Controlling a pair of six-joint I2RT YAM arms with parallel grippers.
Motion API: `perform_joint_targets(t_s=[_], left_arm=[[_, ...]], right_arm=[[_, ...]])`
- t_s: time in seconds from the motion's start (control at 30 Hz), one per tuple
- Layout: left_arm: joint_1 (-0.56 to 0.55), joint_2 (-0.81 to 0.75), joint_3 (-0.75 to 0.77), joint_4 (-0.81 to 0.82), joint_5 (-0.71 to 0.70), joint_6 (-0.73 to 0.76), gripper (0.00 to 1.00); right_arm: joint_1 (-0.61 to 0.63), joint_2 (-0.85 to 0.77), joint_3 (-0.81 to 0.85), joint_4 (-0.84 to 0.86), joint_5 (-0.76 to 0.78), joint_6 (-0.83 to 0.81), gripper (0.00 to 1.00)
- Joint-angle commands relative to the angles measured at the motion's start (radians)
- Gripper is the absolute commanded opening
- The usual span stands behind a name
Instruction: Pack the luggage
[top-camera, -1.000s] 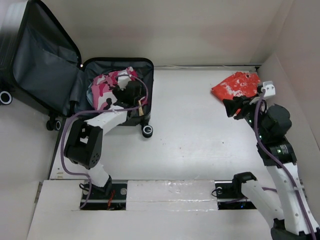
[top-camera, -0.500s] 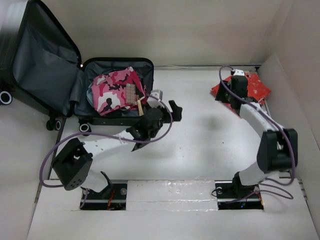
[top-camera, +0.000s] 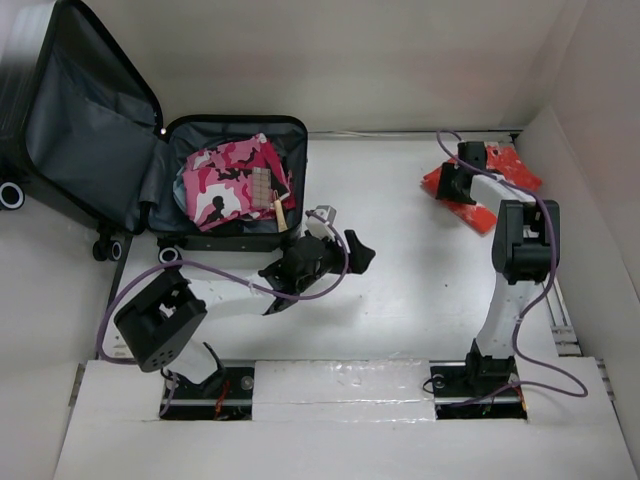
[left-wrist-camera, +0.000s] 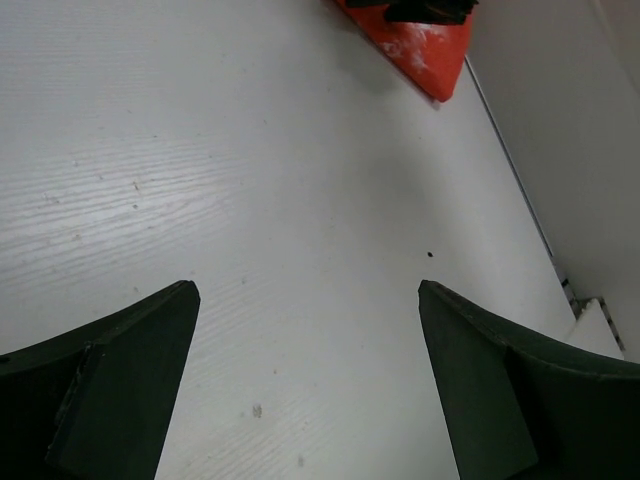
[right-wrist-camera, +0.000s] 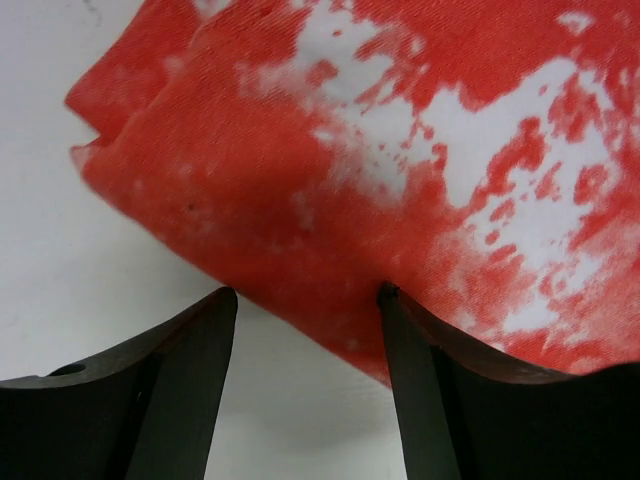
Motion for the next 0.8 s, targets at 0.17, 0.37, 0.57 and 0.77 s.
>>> perform_joint_targets(t_s=[0.17,0.37,0.57,0.77], left_arm=[[0.004,0.007,0.011,0.095,0.079,-0.024,0.86],[0.004,-0.039,0.011,0.035,0.004,-0.015,0.85],[0.028,-0.1,-0.012,0.026,0.004,-0.015,0.85],[0.038,-0.162,-0.001,-0.118,-0.132,-0.05,0.86]], right_arm=[[-0.004,0.074,0.131,-0.123,0.104,-0.051,0.31],[0.041,0.042,0.083,-0.123,0.172,-0.051,0.0],[0.111,-0.032,-0.018,-0.079,0.091,-0.042,0.0],[0.266,-0.165,-0.075,-0.102,-0.067,-0.033,0.0]])
